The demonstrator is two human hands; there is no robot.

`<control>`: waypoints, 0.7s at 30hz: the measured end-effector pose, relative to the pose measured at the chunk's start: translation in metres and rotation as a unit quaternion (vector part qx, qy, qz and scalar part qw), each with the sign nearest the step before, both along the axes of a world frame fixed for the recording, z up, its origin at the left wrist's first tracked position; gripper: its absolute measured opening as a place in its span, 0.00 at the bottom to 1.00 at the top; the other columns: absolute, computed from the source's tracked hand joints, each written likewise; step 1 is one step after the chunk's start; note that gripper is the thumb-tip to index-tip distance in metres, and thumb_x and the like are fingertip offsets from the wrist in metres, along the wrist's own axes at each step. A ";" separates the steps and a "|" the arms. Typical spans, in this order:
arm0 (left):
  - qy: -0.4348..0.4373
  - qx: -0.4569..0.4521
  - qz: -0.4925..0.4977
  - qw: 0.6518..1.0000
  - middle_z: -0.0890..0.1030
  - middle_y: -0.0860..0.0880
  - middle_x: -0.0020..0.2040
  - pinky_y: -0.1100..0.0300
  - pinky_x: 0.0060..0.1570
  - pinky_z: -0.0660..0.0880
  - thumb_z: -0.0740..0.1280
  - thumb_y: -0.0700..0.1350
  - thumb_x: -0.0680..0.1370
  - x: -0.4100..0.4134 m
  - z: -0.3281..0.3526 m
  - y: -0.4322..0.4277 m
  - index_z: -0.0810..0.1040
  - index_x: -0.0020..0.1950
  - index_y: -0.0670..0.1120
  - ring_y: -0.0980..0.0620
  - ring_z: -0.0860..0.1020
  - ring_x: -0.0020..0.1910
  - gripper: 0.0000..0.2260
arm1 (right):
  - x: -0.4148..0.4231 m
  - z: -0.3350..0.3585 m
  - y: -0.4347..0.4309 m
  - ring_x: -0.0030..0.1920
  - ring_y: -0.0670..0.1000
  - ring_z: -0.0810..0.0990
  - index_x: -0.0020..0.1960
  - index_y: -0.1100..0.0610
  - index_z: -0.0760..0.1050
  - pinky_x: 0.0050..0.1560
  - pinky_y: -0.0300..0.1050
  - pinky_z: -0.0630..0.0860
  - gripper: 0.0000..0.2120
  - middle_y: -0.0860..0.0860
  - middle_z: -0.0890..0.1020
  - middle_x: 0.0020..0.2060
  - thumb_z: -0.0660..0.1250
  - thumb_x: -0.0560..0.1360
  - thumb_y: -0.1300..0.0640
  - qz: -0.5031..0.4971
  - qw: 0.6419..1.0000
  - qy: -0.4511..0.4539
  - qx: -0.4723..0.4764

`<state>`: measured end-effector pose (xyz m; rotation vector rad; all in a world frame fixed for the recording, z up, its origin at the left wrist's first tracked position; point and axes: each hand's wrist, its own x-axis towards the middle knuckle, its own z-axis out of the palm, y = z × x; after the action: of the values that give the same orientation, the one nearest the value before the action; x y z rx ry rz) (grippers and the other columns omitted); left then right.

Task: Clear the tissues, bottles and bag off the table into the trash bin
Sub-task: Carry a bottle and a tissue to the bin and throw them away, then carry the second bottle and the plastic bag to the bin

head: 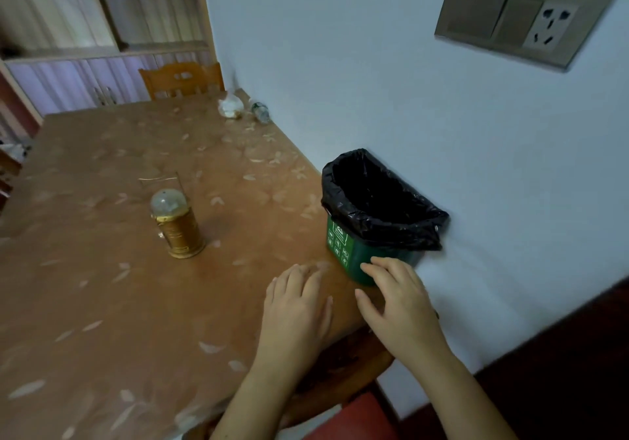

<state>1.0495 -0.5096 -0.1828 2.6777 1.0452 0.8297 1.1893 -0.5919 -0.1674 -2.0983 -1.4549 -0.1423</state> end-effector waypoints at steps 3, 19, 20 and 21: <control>-0.001 0.016 0.022 1.000 0.80 0.42 0.52 0.42 0.48 0.77 0.67 0.46 0.71 -0.019 0.004 -0.023 0.78 0.55 0.41 0.40 0.78 0.53 0.15 | -0.018 0.003 -0.020 0.57 0.55 0.74 0.57 0.60 0.77 0.59 0.48 0.68 0.22 0.55 0.79 0.53 0.57 0.72 0.47 0.020 1.000 0.002 0.013; 0.034 -0.002 0.134 0.990 0.80 0.43 0.52 0.46 0.52 0.75 0.58 0.49 0.72 -0.159 0.006 -0.181 0.78 0.54 0.42 0.41 0.78 0.53 0.17 | -0.139 -0.014 -0.133 0.59 0.58 0.74 0.56 0.60 0.78 0.58 0.60 0.72 0.18 0.56 0.79 0.55 0.62 0.71 0.51 0.135 0.988 0.072 0.015; 0.035 -0.006 0.143 0.989 0.81 0.43 0.52 0.46 0.52 0.75 0.58 0.49 0.72 -0.163 0.008 -0.185 0.79 0.54 0.41 0.41 0.78 0.54 0.18 | -0.145 -0.012 -0.136 0.59 0.58 0.74 0.56 0.60 0.78 0.58 0.61 0.72 0.18 0.56 0.79 0.55 0.63 0.70 0.52 0.141 0.987 0.069 0.015; 0.033 -0.012 0.149 0.988 0.81 0.43 0.53 0.46 0.53 0.75 0.58 0.50 0.72 -0.167 0.009 -0.190 0.79 0.54 0.41 0.41 0.78 0.54 0.18 | -0.151 -0.011 -0.139 0.59 0.58 0.74 0.56 0.59 0.78 0.58 0.62 0.71 0.18 0.56 0.79 0.55 0.63 0.71 0.52 0.148 0.987 0.066 0.015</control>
<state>0.8822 -0.6995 -0.1737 2.5819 1.4861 0.7729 1.0384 -0.7305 -0.1781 -1.8055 -1.6511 0.0894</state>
